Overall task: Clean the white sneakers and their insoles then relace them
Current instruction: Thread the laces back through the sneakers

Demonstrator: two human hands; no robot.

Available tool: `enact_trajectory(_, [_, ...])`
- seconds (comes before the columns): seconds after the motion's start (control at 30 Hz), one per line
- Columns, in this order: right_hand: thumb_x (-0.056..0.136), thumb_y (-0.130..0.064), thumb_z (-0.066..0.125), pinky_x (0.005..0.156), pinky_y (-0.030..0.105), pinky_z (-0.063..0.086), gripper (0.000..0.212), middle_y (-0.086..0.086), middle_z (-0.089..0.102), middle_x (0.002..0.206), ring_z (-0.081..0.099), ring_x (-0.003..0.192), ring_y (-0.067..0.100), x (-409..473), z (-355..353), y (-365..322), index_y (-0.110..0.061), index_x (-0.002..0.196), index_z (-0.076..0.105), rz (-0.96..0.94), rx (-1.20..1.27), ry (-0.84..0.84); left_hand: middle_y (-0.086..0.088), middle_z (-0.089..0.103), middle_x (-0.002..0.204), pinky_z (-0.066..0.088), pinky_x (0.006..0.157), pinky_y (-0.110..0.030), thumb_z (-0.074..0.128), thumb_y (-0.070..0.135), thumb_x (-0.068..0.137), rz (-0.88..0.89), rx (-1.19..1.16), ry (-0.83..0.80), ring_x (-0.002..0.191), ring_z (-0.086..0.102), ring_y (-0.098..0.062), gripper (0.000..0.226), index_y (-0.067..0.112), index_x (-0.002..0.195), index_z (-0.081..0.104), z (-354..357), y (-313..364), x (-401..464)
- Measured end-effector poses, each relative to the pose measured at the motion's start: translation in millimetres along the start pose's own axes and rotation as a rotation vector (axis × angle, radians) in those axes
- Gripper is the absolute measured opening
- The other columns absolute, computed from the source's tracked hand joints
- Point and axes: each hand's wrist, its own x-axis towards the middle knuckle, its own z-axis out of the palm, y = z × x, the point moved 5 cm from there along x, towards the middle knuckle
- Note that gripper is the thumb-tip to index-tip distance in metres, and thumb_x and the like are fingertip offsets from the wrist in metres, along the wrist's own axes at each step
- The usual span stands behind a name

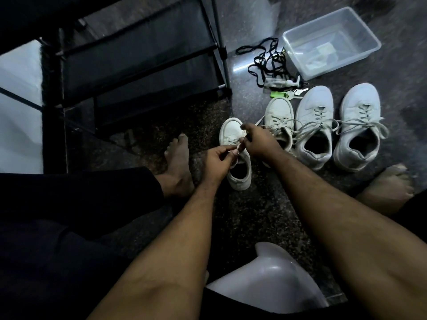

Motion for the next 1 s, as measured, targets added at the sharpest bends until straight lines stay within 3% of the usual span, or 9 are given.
enact_trajectory(0.1, [0.082, -0.003, 0.053, 0.085, 0.039, 0.057, 0.036, -0.002, 0.076, 0.089, 0.070, 0.092, 0.017, -2, -2, -5, -0.026, 0.102, 0.072, -0.005, -0.036, -0.045, -0.003, 0.071, 0.100, 0.046, 0.074, -0.006, 0.072, -0.003, 0.086, 0.064, 0.092, -0.029, 0.074, 0.061, 0.019, 0.024, -0.005, 0.109, 0.073, -2, 4, -1])
enact_trajectory(0.23, [0.073, 0.005, 0.048, 0.079, 0.038, 0.057, 0.042, -0.008, 0.072, 0.080, 0.069, 0.085, 0.014, -11, -7, -11, -0.029, 0.084, 0.070, -0.012, -0.045, -0.025, -0.003, 0.077, 0.094, 0.053, 0.077, -0.015, 0.078, 0.009, 0.082, 0.073, 0.189, -0.028, 0.081, 0.067, 0.002, 0.018, 0.008, 0.101, 0.079, -4, 7, 1])
enact_trajectory(0.3, [0.076, 0.004, 0.047, 0.081, 0.037, 0.056, 0.041, -0.010, 0.073, 0.080, 0.068, 0.086, 0.012, -14, -7, -13, -0.027, 0.093, 0.068, -0.027, -0.019, -0.012, -0.002, 0.077, 0.091, 0.049, 0.073, -0.011, 0.077, 0.011, 0.083, 0.067, 0.222, -0.003, 0.079, 0.066, 0.001, 0.013, 0.010, 0.096, 0.079, -5, 8, 2])
enact_trajectory(0.43, [0.090, -0.005, 0.052, 0.083, 0.038, 0.054, 0.041, -0.008, 0.075, 0.090, 0.066, 0.097, 0.017, -18, -7, -13, -0.024, 0.127, 0.053, -0.062, -0.040, 0.023, 0.000, 0.076, 0.086, 0.050, 0.072, -0.019, 0.074, 0.015, 0.085, 0.027, 0.255, -0.009, 0.080, 0.069, -0.010, 0.005, 0.014, 0.090, 0.077, -4, 4, 6])
enact_trajectory(0.63, [0.082, -0.002, 0.053, 0.079, 0.037, 0.057, 0.034, -0.007, 0.074, 0.087, 0.069, 0.086, 0.014, -17, -10, -10, -0.026, 0.098, 0.072, -0.030, -0.076, -0.002, 0.001, 0.074, 0.086, 0.050, 0.075, -0.026, 0.072, 0.012, 0.086, 0.033, 0.267, -0.004, 0.081, 0.067, -0.013, 0.004, 0.013, 0.090, 0.071, 0, -1, 7])
enact_trajectory(0.7, [0.089, -0.021, 0.061, 0.078, 0.039, 0.057, 0.014, -0.002, 0.074, 0.089, 0.069, 0.086, 0.019, -17, -11, -10, -0.023, 0.097, 0.072, -0.037, -0.078, 0.024, -0.001, 0.074, 0.087, 0.049, 0.076, -0.025, 0.071, 0.011, 0.086, 0.055, 0.272, -0.004, 0.082, 0.066, -0.013, 0.005, 0.011, 0.091, 0.071, 0, 1, 6])
enact_trajectory(0.77, [0.090, -0.034, 0.064, 0.076, 0.038, 0.056, 0.016, 0.000, 0.074, 0.090, 0.068, 0.086, 0.021, -17, -11, -11, -0.022, 0.098, 0.072, -0.046, -0.094, 0.034, -0.003, 0.074, 0.090, 0.047, 0.075, -0.020, 0.069, 0.010, 0.088, 0.077, 0.277, -0.008, 0.084, 0.065, -0.012, 0.006, 0.009, 0.094, 0.070, 0, 3, 6])
enact_trajectory(0.9, [0.092, -0.026, 0.062, 0.075, 0.037, 0.055, 0.017, -0.005, 0.074, 0.088, 0.067, 0.087, 0.019, -18, -13, -11, -0.029, 0.108, 0.062, -0.031, -0.068, 0.100, -0.004, 0.072, 0.090, 0.045, 0.071, -0.017, 0.063, 0.002, 0.090, 0.082, 0.262, 0.007, 0.081, 0.063, -0.011, 0.008, 0.006, 0.095, 0.068, 0, 3, 6])
enact_trajectory(1.0, [0.089, -0.021, 0.066, 0.077, 0.035, 0.055, 0.019, -0.007, 0.074, 0.086, 0.067, 0.087, 0.017, -19, -13, -12, -0.030, 0.106, 0.065, -0.037, -0.093, 0.087, -0.002, 0.070, 0.088, 0.042, 0.064, -0.007, 0.063, -0.002, 0.090, 0.061, 0.239, 0.026, 0.069, 0.059, 0.003, 0.009, 0.002, 0.095, 0.069, -2, 3, 5])
